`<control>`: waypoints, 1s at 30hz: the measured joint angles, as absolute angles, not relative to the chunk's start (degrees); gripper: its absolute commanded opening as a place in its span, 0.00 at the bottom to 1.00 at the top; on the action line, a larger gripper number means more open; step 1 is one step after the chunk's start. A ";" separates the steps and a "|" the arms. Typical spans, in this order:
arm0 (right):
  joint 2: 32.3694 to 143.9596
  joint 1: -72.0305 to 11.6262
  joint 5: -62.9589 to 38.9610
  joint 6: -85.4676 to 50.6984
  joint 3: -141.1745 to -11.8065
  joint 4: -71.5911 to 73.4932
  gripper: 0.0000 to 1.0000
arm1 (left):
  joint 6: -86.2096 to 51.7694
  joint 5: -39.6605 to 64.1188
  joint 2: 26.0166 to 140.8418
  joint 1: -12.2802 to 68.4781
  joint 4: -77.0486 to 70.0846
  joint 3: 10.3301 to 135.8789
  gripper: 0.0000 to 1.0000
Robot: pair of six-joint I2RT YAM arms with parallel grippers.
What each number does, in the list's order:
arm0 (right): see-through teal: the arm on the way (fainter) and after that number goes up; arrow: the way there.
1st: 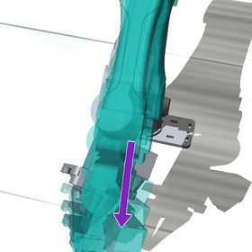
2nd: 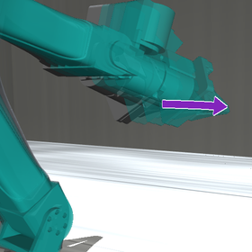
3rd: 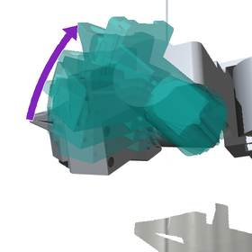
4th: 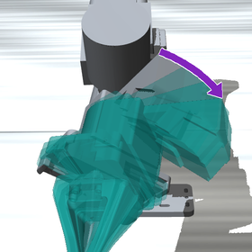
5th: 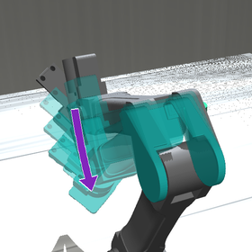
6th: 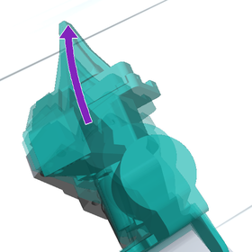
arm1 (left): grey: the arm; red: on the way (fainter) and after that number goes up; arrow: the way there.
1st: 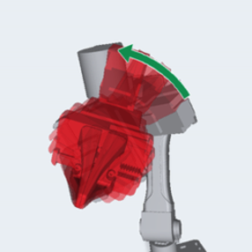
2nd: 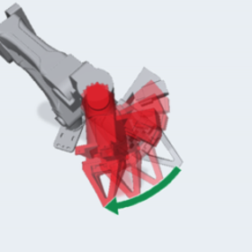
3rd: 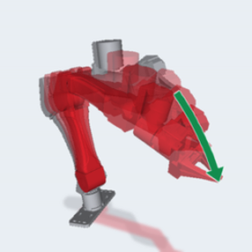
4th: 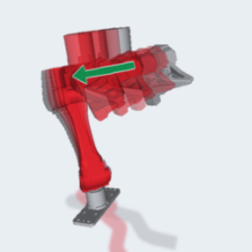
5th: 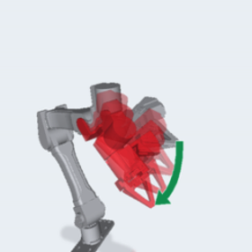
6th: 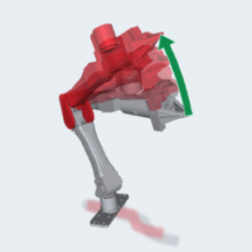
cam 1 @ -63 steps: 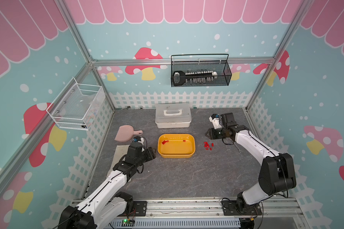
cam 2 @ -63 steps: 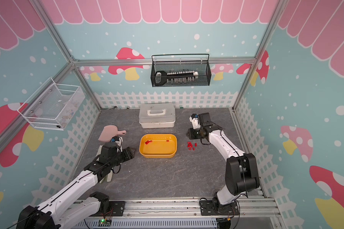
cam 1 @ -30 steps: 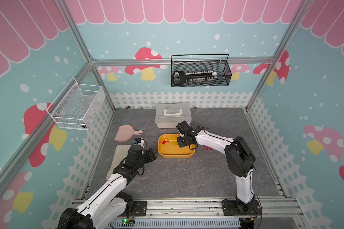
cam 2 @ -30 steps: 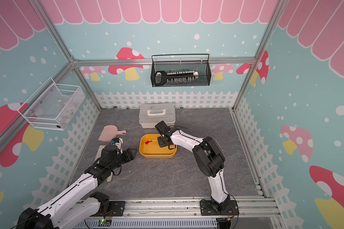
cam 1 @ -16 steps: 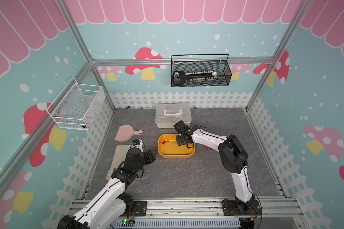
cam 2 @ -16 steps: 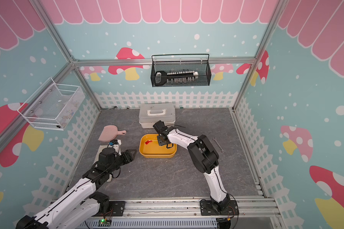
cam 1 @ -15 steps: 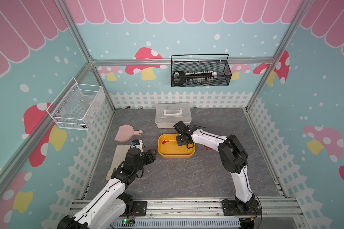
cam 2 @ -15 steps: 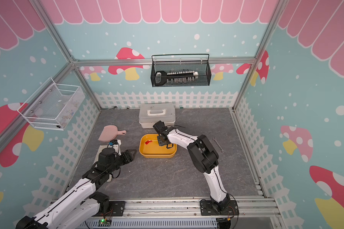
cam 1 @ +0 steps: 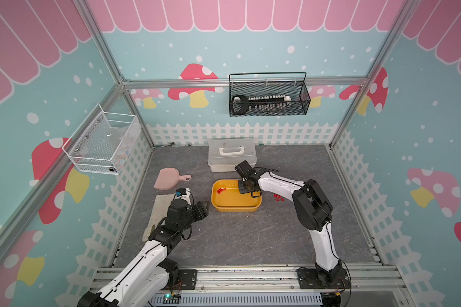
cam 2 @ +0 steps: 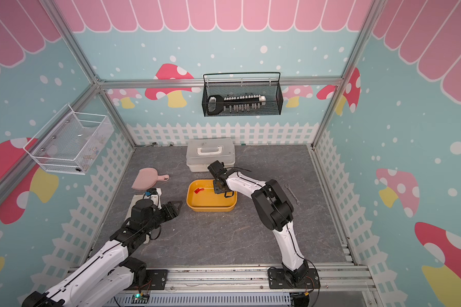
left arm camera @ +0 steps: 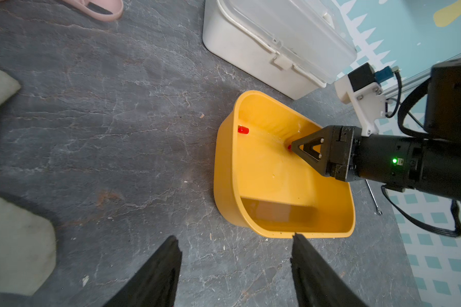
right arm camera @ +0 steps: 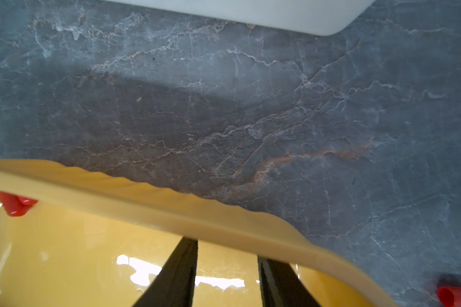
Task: Take the screw protection sleeves out of the storage box
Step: Pick up the screw protection sleeve from the storage box.
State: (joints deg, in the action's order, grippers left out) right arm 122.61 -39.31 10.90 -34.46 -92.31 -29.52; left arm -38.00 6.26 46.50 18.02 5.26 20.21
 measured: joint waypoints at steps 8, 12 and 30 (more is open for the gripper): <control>123.22 -38.85 10.50 -34.61 -92.27 -28.86 0.42 | -38.00 6.31 46.50 17.52 5.28 20.21 0.67; 124.03 -38.37 9.98 -34.83 -92.09 -28.56 0.42 | -38.00 6.31 46.50 17.52 5.28 20.21 0.67; 125.19 -37.69 8.93 -35.03 -92.03 -26.41 0.42 | -37.98 6.68 47.59 17.39 5.30 20.23 0.67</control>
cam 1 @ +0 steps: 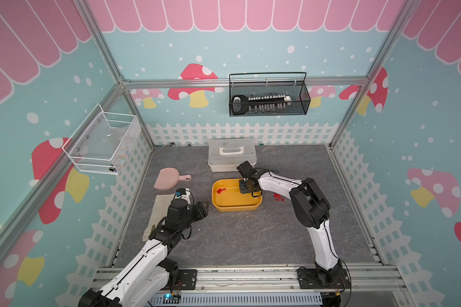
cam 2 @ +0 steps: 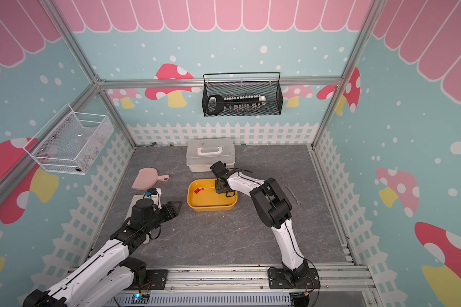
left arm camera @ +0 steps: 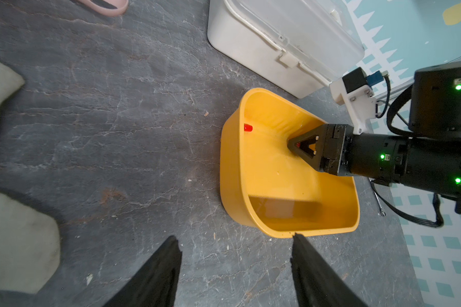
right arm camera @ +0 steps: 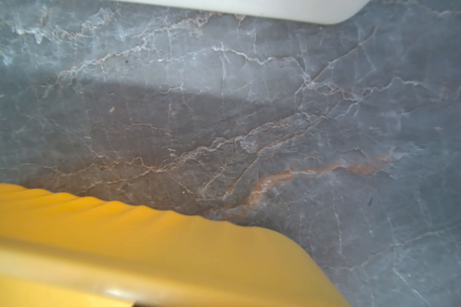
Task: Take the screw protection sleeves out of the storage box
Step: Pick up the screw protection sleeve from the storage box.
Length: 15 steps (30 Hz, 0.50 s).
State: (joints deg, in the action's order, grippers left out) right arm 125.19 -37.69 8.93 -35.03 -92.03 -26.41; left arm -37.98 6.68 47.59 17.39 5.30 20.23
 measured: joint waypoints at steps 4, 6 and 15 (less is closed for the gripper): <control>125.43 -37.69 8.93 -35.11 -92.03 -25.43 0.40 | -37.98 6.70 47.75 17.39 5.30 20.21 0.67; 125.60 -37.69 8.93 -35.31 -92.05 -24.75 0.38 | -37.98 6.70 47.75 17.39 5.30 20.21 0.67; 126.28 -37.50 8.27 -36.12 -92.42 -22.46 0.26 | -37.98 6.68 47.75 17.37 5.30 20.21 0.67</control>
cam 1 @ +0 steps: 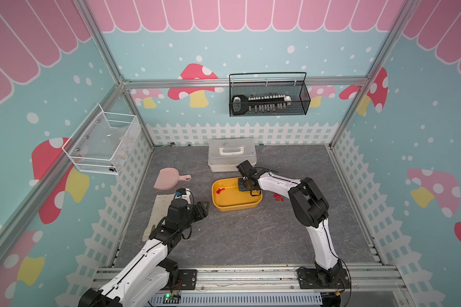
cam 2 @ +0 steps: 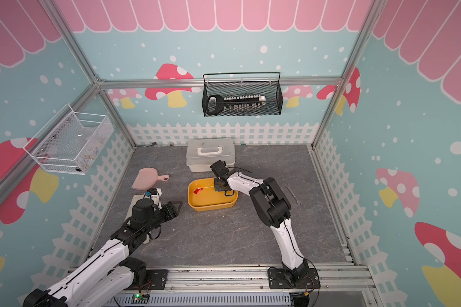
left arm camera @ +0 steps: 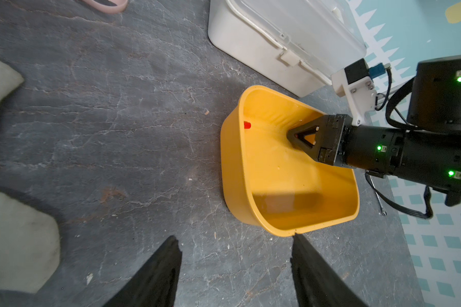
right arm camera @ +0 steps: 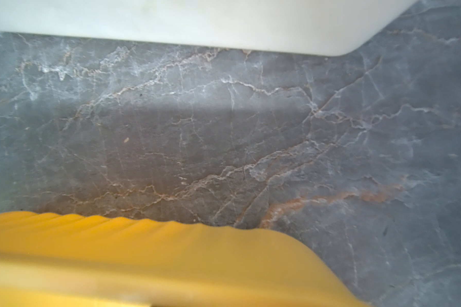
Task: Take the screw protection sleeves out of the storage box
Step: Pick up the screw protection sleeve from the storage box.
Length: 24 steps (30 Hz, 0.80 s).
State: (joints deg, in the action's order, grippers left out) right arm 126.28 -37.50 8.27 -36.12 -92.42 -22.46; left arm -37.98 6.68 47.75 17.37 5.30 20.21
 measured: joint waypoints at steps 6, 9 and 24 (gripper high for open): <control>126.10 -37.50 7.90 -36.05 -91.96 -21.78 0.24 | -37.98 6.70 47.79 17.37 5.32 20.23 0.67; 125.03 -37.50 7.75 -35.88 -90.43 -21.39 0.23 | -37.95 6.68 47.79 17.37 5.43 20.21 0.67; 110.08 -37.47 4.91 -34.68 -82.32 -22.70 0.23 | -37.93 6.68 46.04 17.37 9.47 21.69 0.67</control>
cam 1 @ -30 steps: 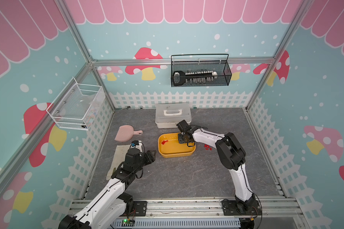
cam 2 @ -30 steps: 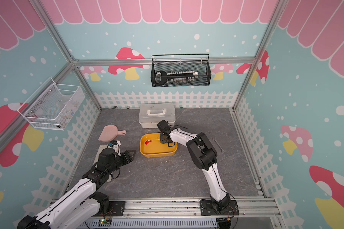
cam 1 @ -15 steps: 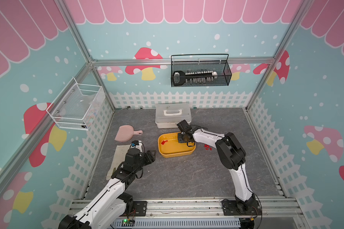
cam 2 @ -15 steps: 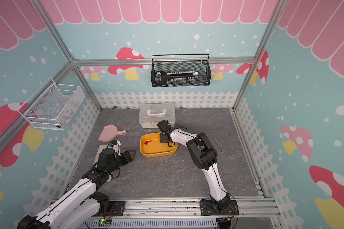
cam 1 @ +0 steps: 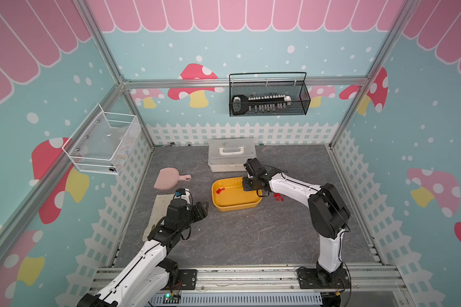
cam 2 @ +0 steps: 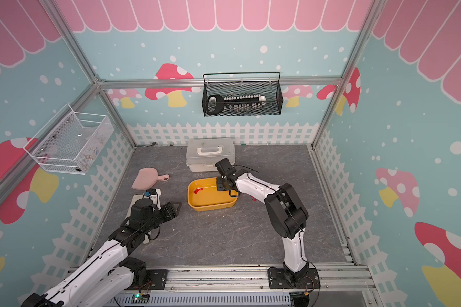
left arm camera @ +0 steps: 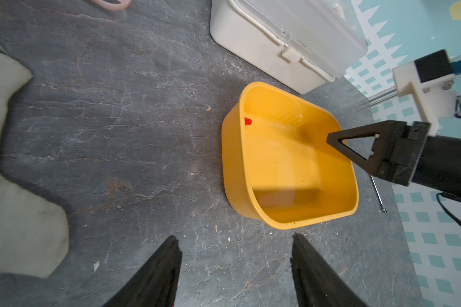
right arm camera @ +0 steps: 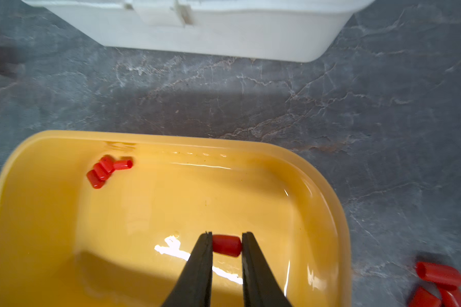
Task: Take the screw protection sleeves out of the storage box
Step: Pick up the screw protection sleeve from the storage box, then place the screw protection sleeve at the center of the board.
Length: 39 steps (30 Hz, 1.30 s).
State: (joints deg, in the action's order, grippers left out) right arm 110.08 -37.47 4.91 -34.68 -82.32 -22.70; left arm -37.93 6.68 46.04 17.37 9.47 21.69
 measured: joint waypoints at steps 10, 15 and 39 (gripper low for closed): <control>98.06 -34.96 4.34 -33.34 -75.24 -22.65 0.23 | -37.74 6.68 46.04 17.37 11.22 23.31 0.67; 94.06 -31.09 3.73 -32.77 -69.93 -22.72 0.23 | -37.74 6.66 46.74 17.39 11.29 23.81 0.67; 87.33 -20.64 1.39 -29.34 -56.77 -22.50 0.23 | -37.71 6.63 49.45 17.76 11.16 24.16 0.67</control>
